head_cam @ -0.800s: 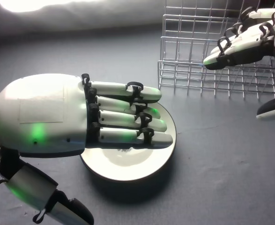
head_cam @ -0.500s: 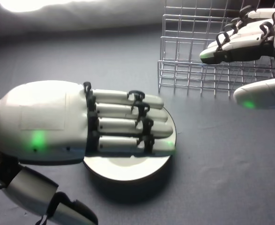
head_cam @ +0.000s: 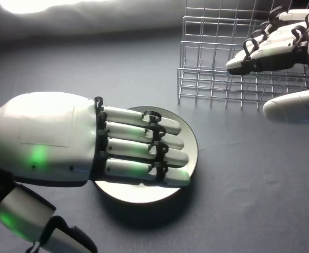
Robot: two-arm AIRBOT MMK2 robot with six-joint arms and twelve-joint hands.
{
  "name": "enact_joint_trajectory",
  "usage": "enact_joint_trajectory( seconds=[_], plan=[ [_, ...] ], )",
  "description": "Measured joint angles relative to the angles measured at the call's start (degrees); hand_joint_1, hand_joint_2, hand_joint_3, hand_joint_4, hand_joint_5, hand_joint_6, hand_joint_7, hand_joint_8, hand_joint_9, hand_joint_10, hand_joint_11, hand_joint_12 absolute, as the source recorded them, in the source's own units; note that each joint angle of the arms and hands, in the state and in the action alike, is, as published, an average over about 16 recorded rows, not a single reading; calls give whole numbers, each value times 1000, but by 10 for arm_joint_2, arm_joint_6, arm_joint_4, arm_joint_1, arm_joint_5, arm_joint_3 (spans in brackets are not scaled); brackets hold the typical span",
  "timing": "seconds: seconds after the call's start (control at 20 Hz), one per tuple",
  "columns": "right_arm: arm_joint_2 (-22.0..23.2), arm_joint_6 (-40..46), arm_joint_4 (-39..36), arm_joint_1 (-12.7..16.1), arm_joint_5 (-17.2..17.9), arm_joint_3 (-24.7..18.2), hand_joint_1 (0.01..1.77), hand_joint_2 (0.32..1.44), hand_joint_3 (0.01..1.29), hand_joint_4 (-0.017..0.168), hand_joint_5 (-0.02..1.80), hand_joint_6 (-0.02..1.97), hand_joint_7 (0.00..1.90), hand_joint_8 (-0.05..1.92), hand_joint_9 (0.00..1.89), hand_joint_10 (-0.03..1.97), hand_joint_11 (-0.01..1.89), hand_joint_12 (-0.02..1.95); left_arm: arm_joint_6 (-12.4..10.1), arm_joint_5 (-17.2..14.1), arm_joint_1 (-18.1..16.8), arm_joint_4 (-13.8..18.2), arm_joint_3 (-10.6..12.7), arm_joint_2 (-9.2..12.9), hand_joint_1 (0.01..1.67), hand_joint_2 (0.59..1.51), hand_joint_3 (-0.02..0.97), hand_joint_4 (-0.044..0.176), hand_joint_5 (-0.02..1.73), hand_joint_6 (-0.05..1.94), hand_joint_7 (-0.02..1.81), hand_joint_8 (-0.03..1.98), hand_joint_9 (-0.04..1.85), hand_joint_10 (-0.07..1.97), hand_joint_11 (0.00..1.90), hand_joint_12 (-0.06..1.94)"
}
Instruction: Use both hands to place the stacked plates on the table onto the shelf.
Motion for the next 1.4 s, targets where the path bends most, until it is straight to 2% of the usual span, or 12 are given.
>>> enact_joint_trajectory(
  seconds=[0.25, 0.4, 0.8, 1.4],
  plan=[
    [0, 0, -5, -1, 4, 0, 38, 1306, 16, -5, 329, 18, 332, 14, 301, 14, 20, 764, -39, -2, -13, 62, 33, -9, 22, 1166, 32, -1, 21, 19, 21, -1, 20, 6, 16, -2],
    [0, 0, -8, -1, 7, 0, 41, 1306, 16, -5, 324, 18, 329, 14, 301, 14, 19, 762, -50, -2, -17, 94, 56, -16, 21, 1167, 28, -1, 22, 19, 20, -1, 18, 5, 16, -2],
    [1, -1, -13, -2, 13, 0, 44, 1306, 16, -3, 317, 18, 326, 14, 299, 14, 19, 751, -35, -1, -12, 153, 118, -47, 19, 1161, 20, -1, 22, 18, 18, -1, 14, 5, 16, -4],
    [1, -2, -24, -3, 20, 0, 51, 1303, 16, -2, 314, 18, 326, 15, 303, 14, 19, 772, -16, -15, 10, 184, 198, -99, 18, 1147, 3, 0, 21, 19, 17, 0, 19, 5, 15, -6]
  ],
)
